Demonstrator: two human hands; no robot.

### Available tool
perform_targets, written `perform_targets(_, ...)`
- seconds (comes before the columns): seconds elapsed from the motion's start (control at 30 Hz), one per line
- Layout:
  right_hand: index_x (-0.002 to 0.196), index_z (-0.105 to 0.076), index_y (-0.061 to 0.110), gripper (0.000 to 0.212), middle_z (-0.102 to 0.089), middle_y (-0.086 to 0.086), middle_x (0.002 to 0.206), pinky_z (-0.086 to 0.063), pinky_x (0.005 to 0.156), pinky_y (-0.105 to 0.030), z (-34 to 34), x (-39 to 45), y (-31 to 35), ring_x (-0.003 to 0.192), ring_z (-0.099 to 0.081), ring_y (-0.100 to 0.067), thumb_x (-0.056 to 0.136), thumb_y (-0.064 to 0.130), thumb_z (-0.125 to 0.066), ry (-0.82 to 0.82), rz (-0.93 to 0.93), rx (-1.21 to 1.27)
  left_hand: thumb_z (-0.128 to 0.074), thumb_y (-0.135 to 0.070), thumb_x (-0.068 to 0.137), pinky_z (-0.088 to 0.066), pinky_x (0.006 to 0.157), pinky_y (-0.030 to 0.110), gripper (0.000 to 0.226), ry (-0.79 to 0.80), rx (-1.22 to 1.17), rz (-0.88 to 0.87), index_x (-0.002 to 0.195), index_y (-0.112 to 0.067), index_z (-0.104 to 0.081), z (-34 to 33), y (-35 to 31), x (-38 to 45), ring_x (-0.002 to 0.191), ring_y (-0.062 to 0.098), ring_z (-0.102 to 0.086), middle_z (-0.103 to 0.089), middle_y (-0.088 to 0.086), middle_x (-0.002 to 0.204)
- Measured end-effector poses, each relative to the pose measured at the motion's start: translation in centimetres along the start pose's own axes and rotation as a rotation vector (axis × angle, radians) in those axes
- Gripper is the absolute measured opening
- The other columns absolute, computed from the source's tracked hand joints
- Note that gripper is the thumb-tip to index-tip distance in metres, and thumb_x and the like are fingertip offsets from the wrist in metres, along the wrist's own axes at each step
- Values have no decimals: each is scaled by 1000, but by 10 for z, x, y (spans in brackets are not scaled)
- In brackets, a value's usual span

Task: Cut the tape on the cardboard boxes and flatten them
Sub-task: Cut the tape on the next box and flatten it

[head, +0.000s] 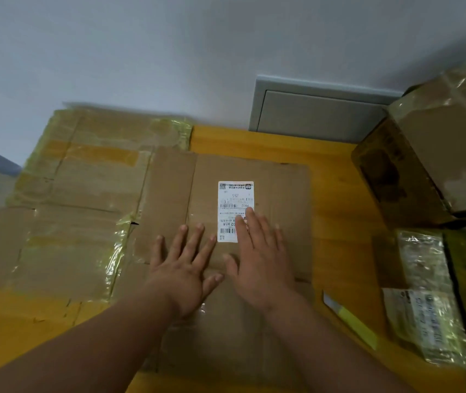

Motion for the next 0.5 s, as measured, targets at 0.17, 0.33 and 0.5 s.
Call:
perform_targets(0.17, 155, 15, 27, 77, 32, 6, 158, 19, 117, -41, -32, 8, -17, 143, 33, -13, 91, 66, -2, 138, -12, -77, -34, -59, 90, -38, 102, 50, 68, -328, -77, -94, 148, -23, -38, 77, 1, 15, 131, 35, -43, -39, 8, 152)
perform_targets(0.33, 149, -37, 23, 74, -26, -6, 160, -7, 118, -48, -4, 23, -8, 148, -20, -27, 86, 60, -28, 18, -17, -41, 9, -69, 86, 15, 119, 45, 80, -212, -1, -21, 150, -23, 23, 68, 21, 66, 140, 19, 37, 31, 1, 158)
perform_targets(0.5, 157, -12, 25, 72, 0, -4, 166, 14, 117, -45, 15, 99, -19, 151, 6, -23, 95, 59, -26, -23, -32, -72, 0, -67, 90, 6, 120, 48, 81, -210, 48, -1, 157, -22, 6, 60, 22, 69, 150, 24, 18, 14, 4, 164)
Point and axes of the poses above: each hand's wrist, its own x-axis towards the middle knuckle, its own z-axis out of the back of the hand, y = z × x, the point moved 10 cm from there along x, towards the middle knuckle
